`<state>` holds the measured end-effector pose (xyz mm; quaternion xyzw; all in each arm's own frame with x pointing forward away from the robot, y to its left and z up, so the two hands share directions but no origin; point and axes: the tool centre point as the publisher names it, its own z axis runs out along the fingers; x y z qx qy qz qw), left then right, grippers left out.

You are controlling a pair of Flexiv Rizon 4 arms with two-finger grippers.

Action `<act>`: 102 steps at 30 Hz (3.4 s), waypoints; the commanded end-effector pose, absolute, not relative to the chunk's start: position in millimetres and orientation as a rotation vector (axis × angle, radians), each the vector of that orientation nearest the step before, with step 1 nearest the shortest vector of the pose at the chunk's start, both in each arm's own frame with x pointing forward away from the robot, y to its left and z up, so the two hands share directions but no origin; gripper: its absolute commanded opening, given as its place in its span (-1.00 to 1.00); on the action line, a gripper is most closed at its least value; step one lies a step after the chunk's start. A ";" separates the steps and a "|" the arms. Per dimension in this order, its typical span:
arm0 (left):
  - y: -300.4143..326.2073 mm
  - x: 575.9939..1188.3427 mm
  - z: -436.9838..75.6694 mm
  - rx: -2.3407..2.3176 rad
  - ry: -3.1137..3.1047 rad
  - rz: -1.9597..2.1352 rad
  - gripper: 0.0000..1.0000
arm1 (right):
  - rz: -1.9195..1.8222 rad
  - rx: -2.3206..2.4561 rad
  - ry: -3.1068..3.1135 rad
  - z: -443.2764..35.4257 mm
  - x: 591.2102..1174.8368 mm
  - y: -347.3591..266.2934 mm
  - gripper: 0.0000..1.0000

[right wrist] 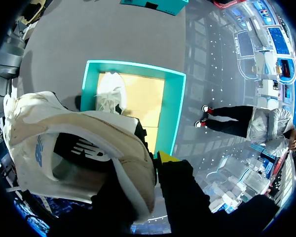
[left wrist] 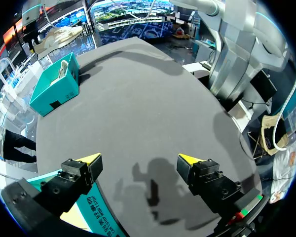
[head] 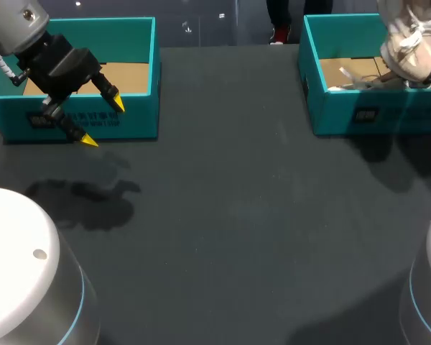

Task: Take the shoe out of the shoebox, open the shoe tongue, remove and reinsert the insole, then place the shoe into the shoebox

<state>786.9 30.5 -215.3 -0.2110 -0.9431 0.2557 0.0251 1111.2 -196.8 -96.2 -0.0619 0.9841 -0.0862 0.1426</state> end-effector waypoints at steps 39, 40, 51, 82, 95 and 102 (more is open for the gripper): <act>30.8 786.3 -215.4 -0.653 -2.918 0.787 1.00 | -0.020 0.953 2.696 -122.0 1153.9 -327.5 -1.00; 30.8 786.3 -215.4 -0.653 -2.918 0.787 1.00 | -0.027 1.053 2.656 -123.9 1152.2 -328.2 -1.00; 30.8 786.3 -215.4 -0.653 -2.918 0.787 1.00 | -0.126 1.470 2.417 -133.9 1137.3 -329.4 -1.00; 30.8 786.3 -215.4 -0.653 -2.918 0.787 1.00 | -0.119 1.699 2.228 -167.9 1134.3 -327.7 -1.00; 30.8 786.3 -215.4 -0.653 -2.918 0.787 1.00 | -0.096 1.772 2.198 -188.5 1134.6 -328.4 -1.00; 30.8 786.3 -215.4 -0.653 -2.918 0.787 1.00 | -0.101 1.837 2.130 -206.2 1136.1 -329.9 -1.00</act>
